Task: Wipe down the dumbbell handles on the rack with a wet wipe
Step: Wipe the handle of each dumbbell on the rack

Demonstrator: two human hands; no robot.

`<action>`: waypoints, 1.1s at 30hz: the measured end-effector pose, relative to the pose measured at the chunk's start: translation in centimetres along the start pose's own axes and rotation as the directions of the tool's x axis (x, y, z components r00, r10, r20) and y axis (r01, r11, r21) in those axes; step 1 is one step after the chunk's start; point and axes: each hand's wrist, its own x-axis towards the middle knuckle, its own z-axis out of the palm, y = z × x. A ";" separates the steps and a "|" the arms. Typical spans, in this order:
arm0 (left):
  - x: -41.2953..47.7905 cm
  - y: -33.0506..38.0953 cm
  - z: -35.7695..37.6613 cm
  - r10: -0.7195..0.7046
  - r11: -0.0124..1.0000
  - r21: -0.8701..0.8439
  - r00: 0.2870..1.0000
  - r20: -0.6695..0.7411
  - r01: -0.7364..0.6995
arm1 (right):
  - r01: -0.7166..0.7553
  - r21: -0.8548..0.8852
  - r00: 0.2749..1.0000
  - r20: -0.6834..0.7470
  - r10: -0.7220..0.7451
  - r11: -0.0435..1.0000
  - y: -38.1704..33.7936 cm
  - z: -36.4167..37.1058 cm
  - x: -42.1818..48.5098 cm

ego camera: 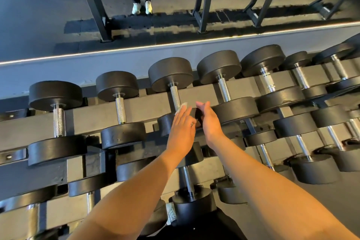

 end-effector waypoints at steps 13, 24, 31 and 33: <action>3.9 -0.1 0.7 0.064 0.902 0.416 0.990 0.128 -0.112 | -0.091 0.122 0.994 -0.044 0.097 0.988 -0.3 -1.5 1.0; 3.6 -1.3 -0.6 -0.047 0.966 0.252 0.999 -0.014 0.049 | -0.070 0.104 0.997 -0.024 0.073 0.992 -0.1 -0.6 1.5; 3.3 0.5 1.7 0.159 0.880 0.428 0.976 0.146 -0.207 | -0.080 0.099 0.996 -0.042 0.084 0.992 -0.5 -0.7 2.0; 3.3 -0.1 0.7 0.149 0.905 0.391 0.986 0.081 -0.169 | -0.070 0.060 0.997 -0.019 0.071 0.996 -0.7 -0.2 2.2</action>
